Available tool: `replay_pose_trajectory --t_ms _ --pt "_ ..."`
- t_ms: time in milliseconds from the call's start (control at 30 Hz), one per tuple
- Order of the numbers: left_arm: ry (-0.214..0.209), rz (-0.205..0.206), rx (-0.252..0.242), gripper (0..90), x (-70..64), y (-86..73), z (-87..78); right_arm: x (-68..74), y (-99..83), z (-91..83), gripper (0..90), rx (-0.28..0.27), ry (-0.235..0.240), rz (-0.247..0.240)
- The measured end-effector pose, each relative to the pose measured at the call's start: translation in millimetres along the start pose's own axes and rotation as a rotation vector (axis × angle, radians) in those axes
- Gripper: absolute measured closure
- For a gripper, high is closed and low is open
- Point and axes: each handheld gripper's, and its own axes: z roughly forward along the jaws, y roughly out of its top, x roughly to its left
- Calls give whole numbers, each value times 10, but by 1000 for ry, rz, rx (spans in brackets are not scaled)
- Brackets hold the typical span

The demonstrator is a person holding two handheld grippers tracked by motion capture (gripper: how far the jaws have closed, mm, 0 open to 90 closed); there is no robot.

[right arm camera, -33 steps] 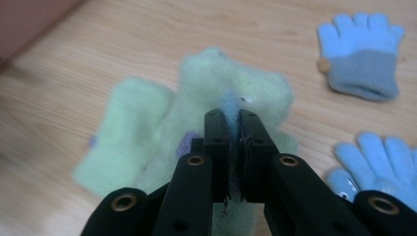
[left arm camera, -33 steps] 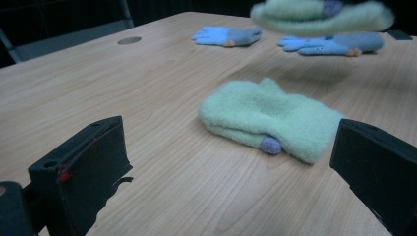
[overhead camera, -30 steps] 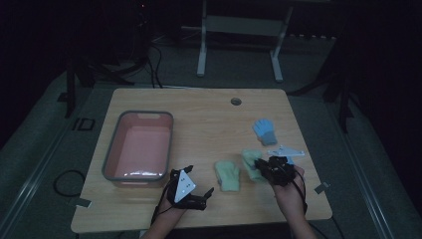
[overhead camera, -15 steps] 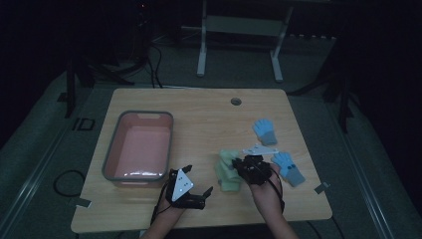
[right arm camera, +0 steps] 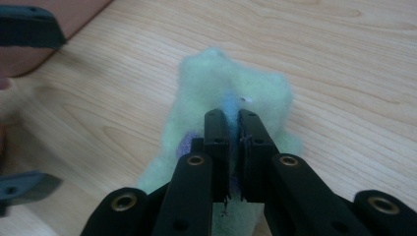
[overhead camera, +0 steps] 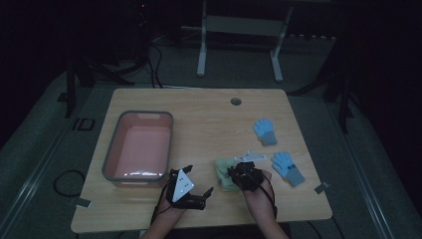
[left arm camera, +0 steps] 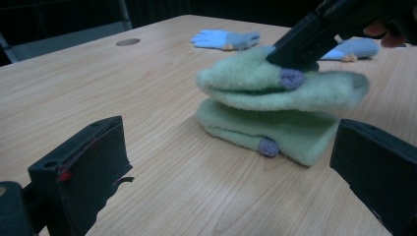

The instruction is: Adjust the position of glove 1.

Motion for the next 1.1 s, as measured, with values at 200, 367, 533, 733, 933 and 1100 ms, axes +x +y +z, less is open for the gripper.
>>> replay_pose_trajectory --t_ms 200,367,533,733,933,1100 --pt "9 -12 1 12 3 0 2 -49 -65 111 841 28 -4 2" --pt "20 -46 -5 12 29 -4 -5 -49 -133 192 823 45 8 1" --pt "3 -38 1 13 35 2 11 -54 -126 132 713 35 43 -15" --pt "28 57 53 49 -62 16 33 -122 -119 28 601 12 79 -100" --pt "-1 35 171 75 -82 36 71 -373 -123 4 558 -16 166 -185" --pt "-108 57 181 128 -188 95 130 -643 -95 -25 566 -28 209 -217"
